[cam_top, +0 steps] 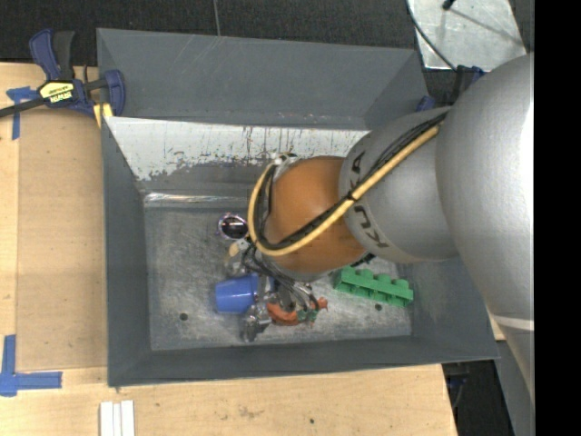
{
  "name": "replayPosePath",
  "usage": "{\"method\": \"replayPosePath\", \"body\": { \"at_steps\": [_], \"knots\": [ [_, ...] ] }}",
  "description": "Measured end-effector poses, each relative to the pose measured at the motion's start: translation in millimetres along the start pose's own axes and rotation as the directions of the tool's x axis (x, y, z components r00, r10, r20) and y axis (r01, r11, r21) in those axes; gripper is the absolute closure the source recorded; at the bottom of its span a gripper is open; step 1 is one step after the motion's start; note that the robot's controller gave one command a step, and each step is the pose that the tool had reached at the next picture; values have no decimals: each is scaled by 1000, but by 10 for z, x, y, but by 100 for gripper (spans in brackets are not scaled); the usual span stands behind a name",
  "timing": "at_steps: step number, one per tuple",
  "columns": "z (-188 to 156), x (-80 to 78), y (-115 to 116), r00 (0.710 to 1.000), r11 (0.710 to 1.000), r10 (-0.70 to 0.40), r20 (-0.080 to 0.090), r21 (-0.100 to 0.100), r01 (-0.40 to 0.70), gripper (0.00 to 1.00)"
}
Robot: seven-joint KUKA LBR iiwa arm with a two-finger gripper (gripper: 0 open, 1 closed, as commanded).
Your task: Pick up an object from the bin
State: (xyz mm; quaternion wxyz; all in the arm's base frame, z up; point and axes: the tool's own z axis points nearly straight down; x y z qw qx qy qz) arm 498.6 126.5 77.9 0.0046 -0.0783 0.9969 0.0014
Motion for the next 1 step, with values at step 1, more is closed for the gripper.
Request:
{"method": "replayPosePath", "body": {
  "at_steps": [1],
  "knots": [
    [-187,25,-3,1000,1000,0,-13,2,0,100]
  ]
}}
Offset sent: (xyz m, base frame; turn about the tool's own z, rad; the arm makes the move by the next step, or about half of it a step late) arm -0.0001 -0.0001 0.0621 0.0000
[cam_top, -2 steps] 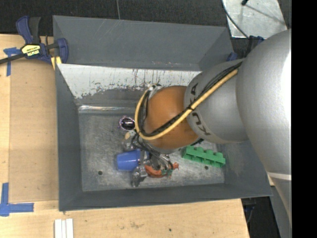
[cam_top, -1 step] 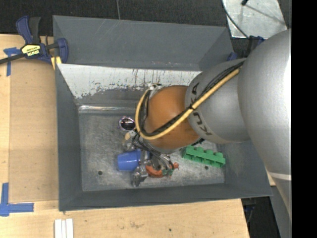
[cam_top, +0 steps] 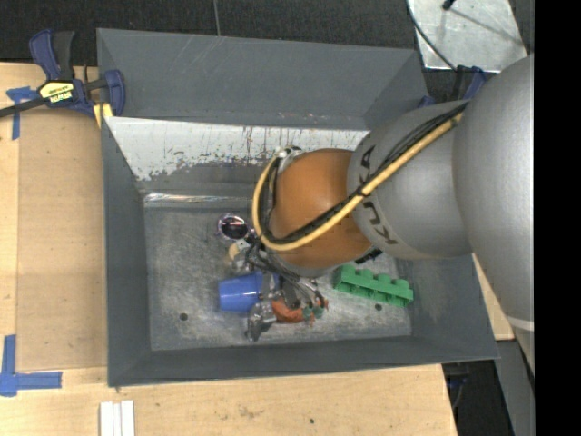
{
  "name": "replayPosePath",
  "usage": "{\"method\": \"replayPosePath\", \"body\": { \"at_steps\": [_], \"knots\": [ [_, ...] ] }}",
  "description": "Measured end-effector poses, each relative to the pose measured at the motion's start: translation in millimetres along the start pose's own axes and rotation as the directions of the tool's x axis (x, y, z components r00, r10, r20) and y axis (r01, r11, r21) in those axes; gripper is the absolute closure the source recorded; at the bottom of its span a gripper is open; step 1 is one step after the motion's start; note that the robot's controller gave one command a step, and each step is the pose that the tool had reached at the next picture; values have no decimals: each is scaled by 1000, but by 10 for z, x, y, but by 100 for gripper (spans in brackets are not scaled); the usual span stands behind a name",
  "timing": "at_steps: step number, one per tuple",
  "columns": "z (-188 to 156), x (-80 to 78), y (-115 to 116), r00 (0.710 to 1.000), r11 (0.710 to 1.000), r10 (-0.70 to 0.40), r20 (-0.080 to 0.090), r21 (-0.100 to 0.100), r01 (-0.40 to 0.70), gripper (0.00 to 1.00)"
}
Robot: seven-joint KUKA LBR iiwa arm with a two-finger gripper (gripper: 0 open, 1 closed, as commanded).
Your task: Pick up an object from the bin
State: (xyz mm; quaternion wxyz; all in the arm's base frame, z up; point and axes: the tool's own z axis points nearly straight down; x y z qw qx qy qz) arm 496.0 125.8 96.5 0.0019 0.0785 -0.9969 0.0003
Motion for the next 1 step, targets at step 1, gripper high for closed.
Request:
{"method": "replayPosePath", "body": {
  "at_steps": [1],
  "knots": [
    [-154,-20,-1,1000,1000,0,6,0,0,100]
  ]
}}
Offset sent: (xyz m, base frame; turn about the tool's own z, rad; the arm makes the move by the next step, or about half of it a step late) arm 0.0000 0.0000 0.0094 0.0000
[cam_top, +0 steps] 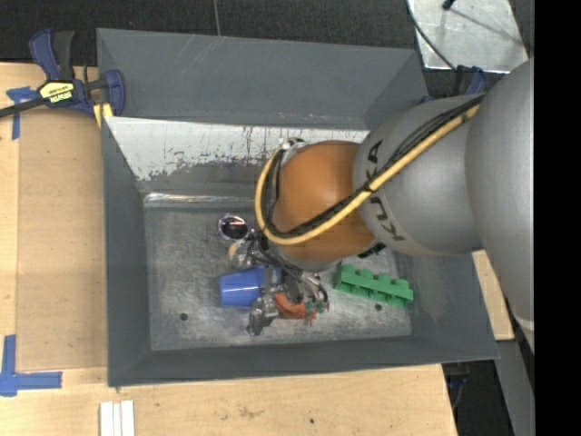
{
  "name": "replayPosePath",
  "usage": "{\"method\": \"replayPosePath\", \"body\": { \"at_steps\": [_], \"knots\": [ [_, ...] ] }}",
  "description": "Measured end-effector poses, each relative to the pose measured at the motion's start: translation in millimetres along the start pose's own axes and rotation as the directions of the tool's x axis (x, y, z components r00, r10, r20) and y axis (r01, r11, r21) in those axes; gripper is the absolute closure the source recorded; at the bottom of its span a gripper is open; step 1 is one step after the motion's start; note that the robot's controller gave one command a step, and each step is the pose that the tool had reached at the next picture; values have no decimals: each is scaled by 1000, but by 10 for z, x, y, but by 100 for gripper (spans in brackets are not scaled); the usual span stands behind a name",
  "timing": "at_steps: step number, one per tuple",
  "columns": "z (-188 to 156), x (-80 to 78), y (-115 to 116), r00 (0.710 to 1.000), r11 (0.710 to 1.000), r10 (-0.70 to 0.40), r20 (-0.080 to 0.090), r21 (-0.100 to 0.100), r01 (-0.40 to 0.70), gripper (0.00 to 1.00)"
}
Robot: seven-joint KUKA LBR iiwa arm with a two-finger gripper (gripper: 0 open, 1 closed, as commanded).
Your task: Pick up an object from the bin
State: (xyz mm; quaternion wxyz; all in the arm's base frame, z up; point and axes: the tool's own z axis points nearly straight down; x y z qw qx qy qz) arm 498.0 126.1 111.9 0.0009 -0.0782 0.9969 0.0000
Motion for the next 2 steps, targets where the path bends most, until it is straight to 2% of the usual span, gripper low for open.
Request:
{"method": "replayPosePath", "body": {
  "at_steps": [2],
  "knots": [
    [-213,-8,0,1000,1000,0,3,0,0,100]
  ]
}}
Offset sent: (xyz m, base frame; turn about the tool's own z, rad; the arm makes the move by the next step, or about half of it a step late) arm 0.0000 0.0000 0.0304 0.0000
